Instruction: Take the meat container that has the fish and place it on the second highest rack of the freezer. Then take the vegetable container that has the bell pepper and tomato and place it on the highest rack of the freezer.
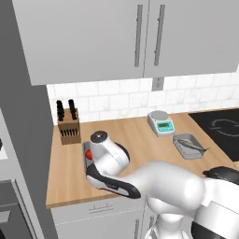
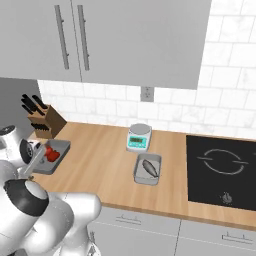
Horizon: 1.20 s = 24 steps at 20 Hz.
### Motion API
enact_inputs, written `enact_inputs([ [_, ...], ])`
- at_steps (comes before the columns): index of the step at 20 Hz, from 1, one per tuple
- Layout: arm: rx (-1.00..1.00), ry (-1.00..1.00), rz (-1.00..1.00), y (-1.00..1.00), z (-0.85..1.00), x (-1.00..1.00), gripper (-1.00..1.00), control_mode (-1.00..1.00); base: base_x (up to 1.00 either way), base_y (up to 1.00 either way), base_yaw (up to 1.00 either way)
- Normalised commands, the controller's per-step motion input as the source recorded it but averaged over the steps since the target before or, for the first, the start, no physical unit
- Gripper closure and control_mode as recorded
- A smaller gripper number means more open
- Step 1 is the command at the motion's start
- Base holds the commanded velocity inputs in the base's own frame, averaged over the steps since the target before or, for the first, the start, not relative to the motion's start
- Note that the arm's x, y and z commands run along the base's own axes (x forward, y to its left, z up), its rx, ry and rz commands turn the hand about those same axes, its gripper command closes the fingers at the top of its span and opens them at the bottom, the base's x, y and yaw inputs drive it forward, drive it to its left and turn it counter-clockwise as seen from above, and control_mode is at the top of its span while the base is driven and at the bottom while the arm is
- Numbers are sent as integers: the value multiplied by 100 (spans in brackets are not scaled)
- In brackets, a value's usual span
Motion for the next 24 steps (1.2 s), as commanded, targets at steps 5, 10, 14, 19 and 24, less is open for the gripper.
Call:
enact_inputs([
  [5,0,0,0,9,-18,28,-100,-100,0,0,0],
  [10,0,0,0,14,-25,23,-100,-100,0,0,0],
  [14,0,0,0,10,-25,17,-100,-100,0,0,0],
  [19,0,0,0,2,-10,3,-100,-100,0,0,0],
  [24,0,0,0,0,0,0,100,-100,0,0,0],
])
